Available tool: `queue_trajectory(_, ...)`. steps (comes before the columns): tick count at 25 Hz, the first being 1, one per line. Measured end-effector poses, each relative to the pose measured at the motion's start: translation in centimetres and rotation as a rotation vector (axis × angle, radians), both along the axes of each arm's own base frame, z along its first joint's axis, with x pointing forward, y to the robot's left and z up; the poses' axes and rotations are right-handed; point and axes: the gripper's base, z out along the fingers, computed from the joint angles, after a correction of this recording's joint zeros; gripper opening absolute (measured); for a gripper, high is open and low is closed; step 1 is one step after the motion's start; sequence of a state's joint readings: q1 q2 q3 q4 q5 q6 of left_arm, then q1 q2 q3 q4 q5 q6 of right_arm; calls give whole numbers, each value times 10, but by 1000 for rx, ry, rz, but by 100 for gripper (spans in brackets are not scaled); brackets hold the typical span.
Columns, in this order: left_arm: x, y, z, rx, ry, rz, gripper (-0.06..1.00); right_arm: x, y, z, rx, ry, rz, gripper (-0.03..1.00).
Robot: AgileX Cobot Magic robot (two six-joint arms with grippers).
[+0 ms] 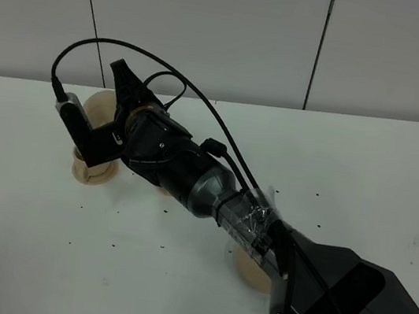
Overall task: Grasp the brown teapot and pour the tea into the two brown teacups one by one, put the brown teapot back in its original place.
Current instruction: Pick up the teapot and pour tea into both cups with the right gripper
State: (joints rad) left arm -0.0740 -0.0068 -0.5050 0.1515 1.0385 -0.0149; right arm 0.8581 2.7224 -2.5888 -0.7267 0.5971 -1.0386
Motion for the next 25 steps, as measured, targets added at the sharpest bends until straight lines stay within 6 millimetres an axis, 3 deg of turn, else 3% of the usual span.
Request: queue_trajectory(25, 0, 0, 0, 0, 0, 0, 23, 3, -4, -2, -41, -16, -20, 10)
